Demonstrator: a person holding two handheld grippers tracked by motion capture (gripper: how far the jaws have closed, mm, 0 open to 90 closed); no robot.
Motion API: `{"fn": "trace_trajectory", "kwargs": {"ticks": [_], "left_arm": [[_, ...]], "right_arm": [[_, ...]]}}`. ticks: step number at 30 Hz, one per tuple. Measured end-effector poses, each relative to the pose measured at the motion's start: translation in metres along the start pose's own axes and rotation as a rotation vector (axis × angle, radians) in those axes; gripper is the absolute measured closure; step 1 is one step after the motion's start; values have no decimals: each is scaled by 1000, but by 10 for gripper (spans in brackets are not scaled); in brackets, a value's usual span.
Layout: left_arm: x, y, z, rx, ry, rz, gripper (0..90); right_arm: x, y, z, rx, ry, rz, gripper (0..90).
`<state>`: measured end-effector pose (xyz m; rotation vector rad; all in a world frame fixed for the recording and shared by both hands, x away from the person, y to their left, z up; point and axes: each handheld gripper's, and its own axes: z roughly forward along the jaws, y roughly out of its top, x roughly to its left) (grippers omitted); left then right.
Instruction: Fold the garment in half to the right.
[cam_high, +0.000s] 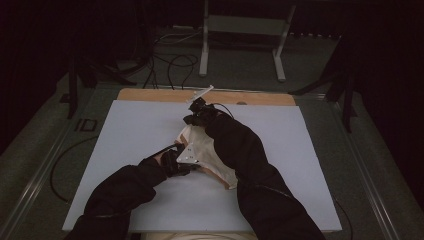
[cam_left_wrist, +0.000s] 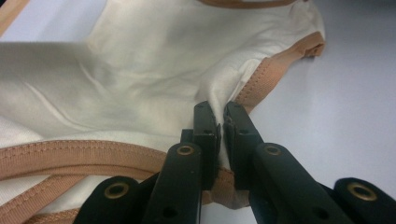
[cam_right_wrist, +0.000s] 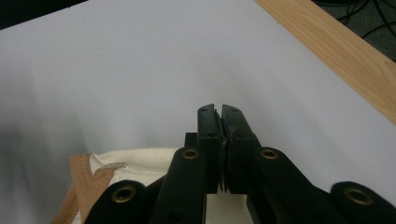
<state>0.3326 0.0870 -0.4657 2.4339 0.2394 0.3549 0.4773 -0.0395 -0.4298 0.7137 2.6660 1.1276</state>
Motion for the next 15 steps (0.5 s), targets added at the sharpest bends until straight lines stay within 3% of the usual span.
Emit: {"fn": "trace_trajectory", "kwargs": {"ticks": [15], "left_arm": [[0, 16, -1, 15, -14, 49, 856]], "right_arm": [[-5, -5, -18, -35, -16, 18, 876]]}}
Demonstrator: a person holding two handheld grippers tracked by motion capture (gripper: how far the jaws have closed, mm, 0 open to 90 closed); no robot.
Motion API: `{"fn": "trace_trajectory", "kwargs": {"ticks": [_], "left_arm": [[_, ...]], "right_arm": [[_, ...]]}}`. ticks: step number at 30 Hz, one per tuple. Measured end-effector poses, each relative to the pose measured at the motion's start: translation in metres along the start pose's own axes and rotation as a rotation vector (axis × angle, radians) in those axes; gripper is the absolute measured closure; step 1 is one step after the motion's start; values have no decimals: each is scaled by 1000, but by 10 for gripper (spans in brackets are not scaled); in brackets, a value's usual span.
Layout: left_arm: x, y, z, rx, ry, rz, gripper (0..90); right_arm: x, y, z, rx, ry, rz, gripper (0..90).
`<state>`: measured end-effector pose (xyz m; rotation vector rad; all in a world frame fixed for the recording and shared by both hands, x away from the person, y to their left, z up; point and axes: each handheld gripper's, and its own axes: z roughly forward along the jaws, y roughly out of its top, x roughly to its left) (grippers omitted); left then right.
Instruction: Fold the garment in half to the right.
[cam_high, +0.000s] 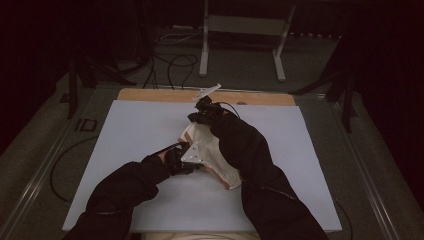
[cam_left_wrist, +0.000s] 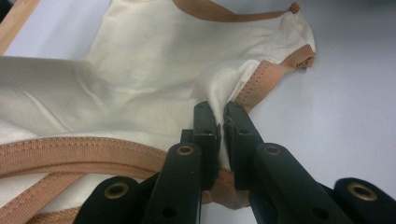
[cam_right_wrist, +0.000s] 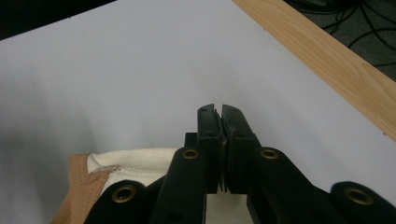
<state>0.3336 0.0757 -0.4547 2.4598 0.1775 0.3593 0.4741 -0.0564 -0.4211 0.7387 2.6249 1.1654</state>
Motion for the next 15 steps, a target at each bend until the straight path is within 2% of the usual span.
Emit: {"fn": "trace_trajectory", "kwargs": {"ticks": [7, 15], "left_arm": [[-2, 8, 3, 15, -5, 35, 855], [-2, 15, 6, 31, -25, 52, 855]], "right_arm": [[-4, -8, -11, -12, -6, 9, 876], [-7, -18, -26, -34, -14, 31, 876]]}}
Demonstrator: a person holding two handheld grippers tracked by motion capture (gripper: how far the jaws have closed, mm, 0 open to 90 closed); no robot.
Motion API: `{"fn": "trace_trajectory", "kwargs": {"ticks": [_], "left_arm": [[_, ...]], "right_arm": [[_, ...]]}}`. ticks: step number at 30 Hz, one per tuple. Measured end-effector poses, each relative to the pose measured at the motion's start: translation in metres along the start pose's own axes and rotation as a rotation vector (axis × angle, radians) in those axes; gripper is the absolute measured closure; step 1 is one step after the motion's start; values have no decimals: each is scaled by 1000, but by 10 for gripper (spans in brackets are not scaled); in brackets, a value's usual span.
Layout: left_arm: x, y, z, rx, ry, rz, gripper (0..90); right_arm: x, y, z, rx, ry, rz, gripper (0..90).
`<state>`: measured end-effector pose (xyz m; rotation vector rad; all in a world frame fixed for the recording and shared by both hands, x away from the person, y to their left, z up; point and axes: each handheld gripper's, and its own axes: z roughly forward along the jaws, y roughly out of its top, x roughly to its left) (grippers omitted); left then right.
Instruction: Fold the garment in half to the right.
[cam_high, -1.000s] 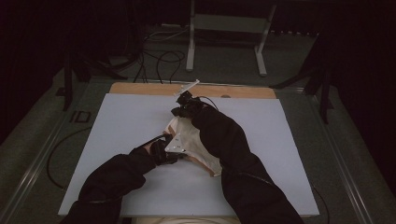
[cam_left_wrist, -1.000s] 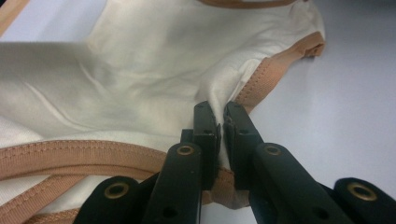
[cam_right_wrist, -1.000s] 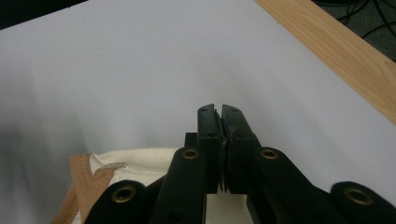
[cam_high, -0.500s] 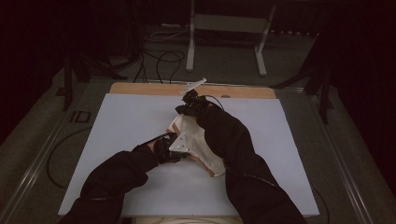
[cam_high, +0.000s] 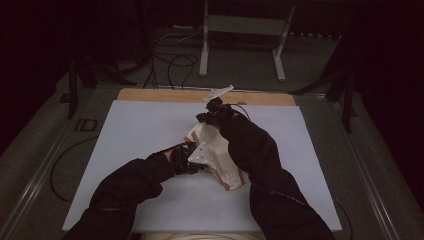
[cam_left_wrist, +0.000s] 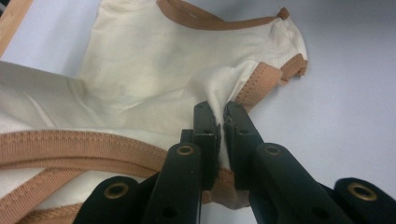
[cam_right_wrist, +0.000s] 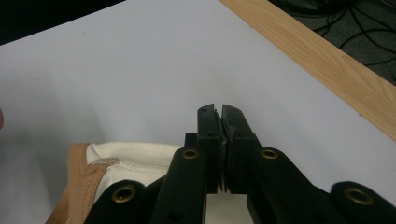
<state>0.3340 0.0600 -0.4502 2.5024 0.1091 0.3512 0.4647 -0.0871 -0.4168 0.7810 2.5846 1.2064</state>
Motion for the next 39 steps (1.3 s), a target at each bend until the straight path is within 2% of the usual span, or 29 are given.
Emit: {"fn": "trace_trajectory", "kwargs": {"ticks": [9, 13, 18, 27, 33, 39], "left_arm": [[-1, 5, 5, 51, -18, 28, 854], [0, 9, 6, 53, -28, 35, 854], [0, 19, 14, 63, -49, 52, 854], [-3, 31, 30, 76, -66, 50, 853], [-7, 40, 43, 97, -87, 69, 853], [-8, 46, 52, 107, -103, 68, 852]], "right_arm": [[-5, -14, -11, -12, -4, 15, 876], [-7, -20, -13, -19, -5, 22, 876], [-13, -31, -21, -31, -12, 37, 876], [-26, -51, -32, -51, -19, 66, 875], [-36, -63, -37, -57, -30, 90, 875], [-39, -72, -39, -57, -41, 88, 874]]}}
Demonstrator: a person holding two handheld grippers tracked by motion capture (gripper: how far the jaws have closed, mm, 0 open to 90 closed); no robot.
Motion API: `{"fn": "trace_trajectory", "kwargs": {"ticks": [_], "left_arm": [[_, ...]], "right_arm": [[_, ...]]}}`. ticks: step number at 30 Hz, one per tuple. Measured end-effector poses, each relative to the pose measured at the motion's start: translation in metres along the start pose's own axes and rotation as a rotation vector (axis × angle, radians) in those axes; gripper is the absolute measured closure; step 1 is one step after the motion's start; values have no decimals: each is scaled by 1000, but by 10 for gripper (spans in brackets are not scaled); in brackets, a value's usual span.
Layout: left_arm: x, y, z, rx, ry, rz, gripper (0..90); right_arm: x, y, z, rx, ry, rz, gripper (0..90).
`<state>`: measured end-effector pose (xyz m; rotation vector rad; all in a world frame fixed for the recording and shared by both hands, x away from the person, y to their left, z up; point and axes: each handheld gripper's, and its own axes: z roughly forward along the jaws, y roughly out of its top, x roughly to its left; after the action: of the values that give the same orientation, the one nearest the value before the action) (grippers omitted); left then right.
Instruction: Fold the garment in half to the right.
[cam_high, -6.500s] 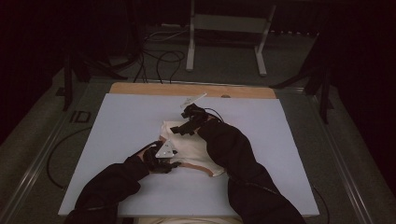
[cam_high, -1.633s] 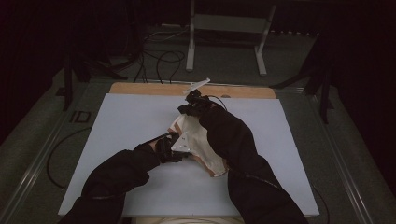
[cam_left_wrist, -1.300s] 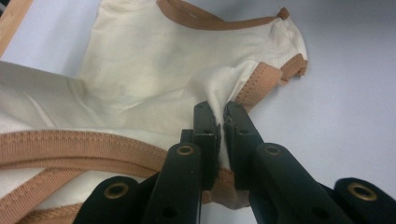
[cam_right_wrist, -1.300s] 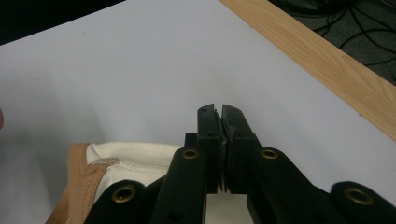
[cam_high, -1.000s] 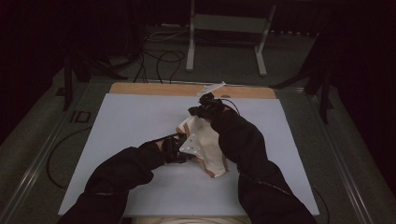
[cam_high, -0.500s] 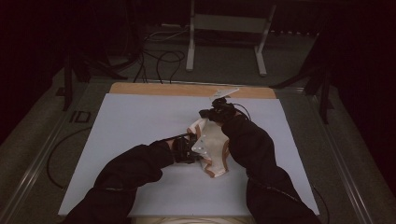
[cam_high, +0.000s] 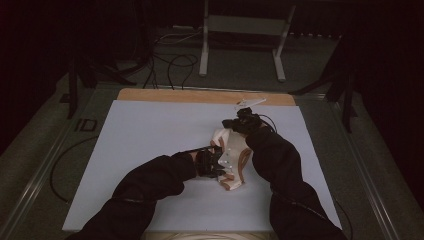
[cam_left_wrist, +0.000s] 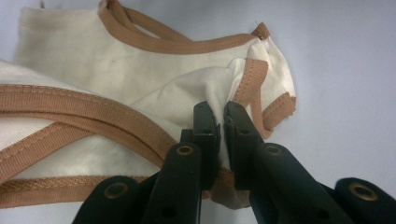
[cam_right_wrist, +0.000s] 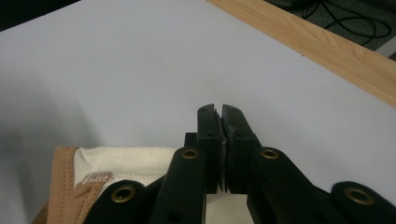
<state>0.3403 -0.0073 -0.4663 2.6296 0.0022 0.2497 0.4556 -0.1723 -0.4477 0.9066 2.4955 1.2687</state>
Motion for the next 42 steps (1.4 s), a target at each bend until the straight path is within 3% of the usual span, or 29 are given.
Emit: {"fn": "trace_trajectory", "kwargs": {"ticks": [7, 24, 29, 35, 37, 42], "left_arm": [[3, 10, 6, 12, -19, -14, 852], [5, 44, 29, 48, -33, 1, 841], [5, 50, 38, 26, -34, -49, 822], [5, 54, 45, 7, -44, -69, 783], [3, 56, 45, -12, -53, -76, 733], [-1, 60, 39, -48, -52, -70, 559]], "right_arm": [[-9, -9, -3, 0, -18, 15, 874], [-35, -35, -8, 13, -67, 43, 873], [-44, -39, -7, 16, -79, 44, 872], [-49, -45, -7, 23, -93, 53, 864], [-51, -48, -8, 23, -101, 63, 833], [-57, -51, -14, 35, -110, 110, 607]]}}
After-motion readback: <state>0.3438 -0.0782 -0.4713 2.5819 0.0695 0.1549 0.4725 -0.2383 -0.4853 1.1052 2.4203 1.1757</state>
